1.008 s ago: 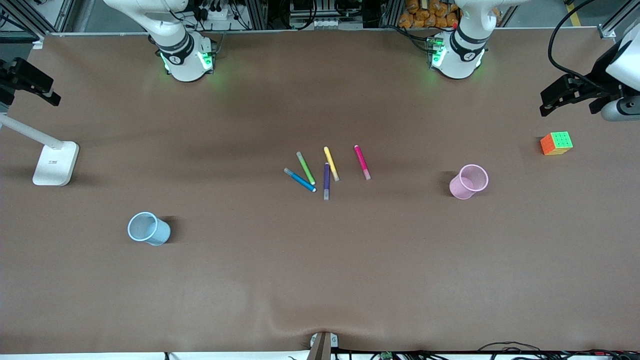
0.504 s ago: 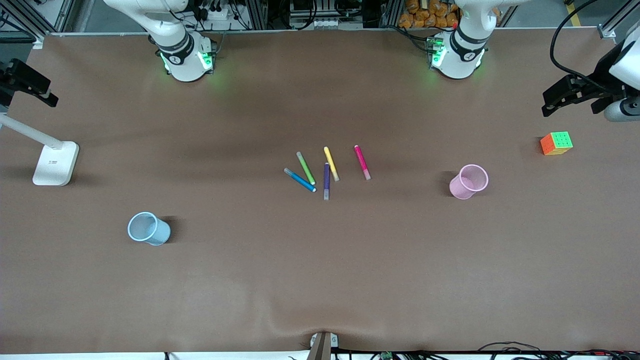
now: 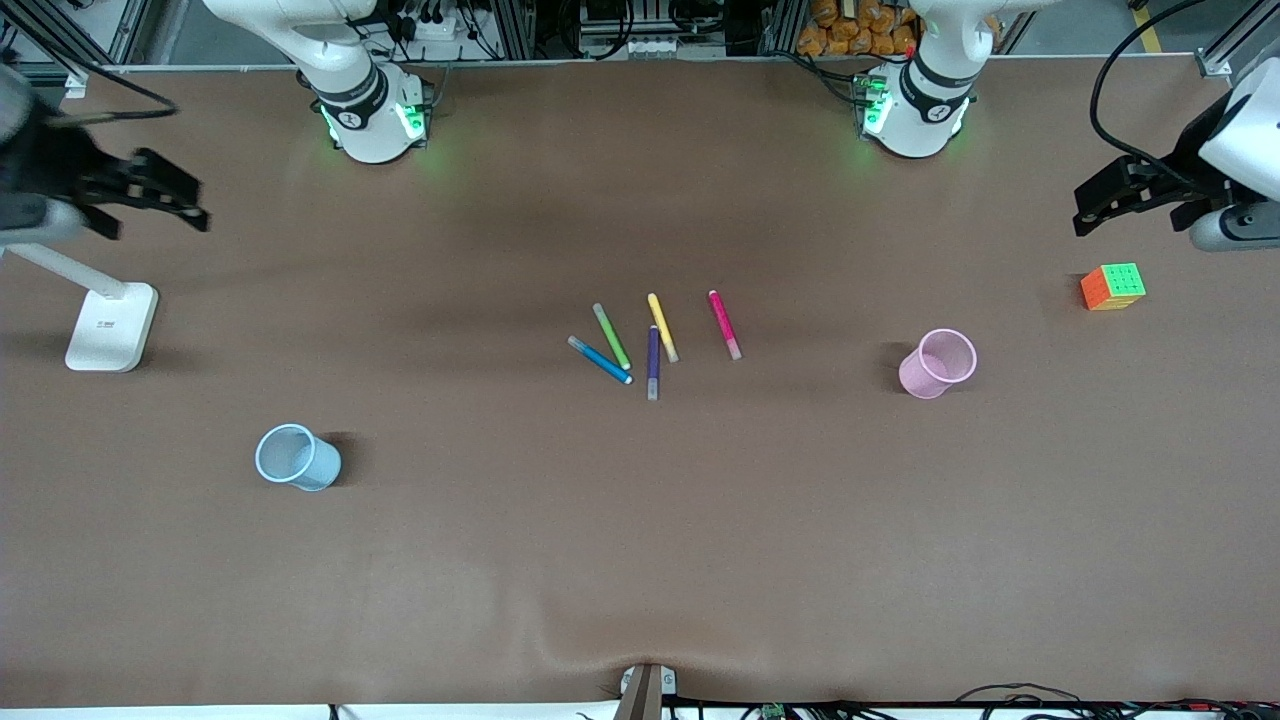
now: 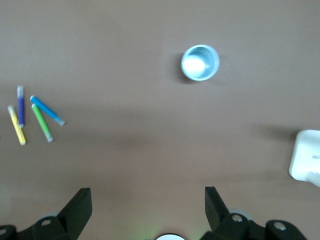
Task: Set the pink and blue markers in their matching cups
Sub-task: 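Move the right gripper toward the blue marker while the left gripper reaches the pink marker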
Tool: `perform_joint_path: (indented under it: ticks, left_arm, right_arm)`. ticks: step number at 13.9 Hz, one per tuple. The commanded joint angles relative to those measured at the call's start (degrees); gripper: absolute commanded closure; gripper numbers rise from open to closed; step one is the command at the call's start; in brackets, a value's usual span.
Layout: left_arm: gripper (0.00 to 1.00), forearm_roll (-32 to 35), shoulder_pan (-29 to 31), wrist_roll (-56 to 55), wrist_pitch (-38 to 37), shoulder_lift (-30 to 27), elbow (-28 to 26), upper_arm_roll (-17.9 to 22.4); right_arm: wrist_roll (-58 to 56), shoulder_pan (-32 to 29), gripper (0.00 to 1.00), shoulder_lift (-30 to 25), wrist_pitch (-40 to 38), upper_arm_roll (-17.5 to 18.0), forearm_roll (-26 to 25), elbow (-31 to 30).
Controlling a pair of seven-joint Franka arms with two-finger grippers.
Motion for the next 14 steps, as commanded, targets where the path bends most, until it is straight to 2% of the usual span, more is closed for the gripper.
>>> perform_joint_path:
  ticks: [1,4,8,11,14]
  left_arm:
    - [0.00,-1.93,-0.27,-1.35,-0.83,0.61,-0.23,-0.79]
    - [0.00,-2.03,-0.45,-1.53,-1.79,3.69,-0.14,-3.50]
    - [0.00,-2.03,-2.37,-7.57,-1.97,7.56,-0.05,-7.37]
    - [0.00,-2.03,-6.76,-15.12,-3.64,10.28,-0.58,-7.82]
    - [0.00,-2.03,-10.72,-17.60,-3.38,14.15,-0.23,-7.82]
  right_arm:
    - [-1.06,6.95,0.00,3.99,1.11,-0.44,0.05,0.30]
    - [-1.15,14.61,0.00,8.65,6.02,-0.44,-0.56,0.30]
    - [-1.06,19.45,0.00,14.98,13.05,-0.36,-0.47,-1.01]
    - [-1.23,22.09,0.00,16.39,23.58,-0.36,-0.56,-8.73]
    - [-2.99,23.85,0.00,18.50,30.89,-0.36,-0.56,-12.61]
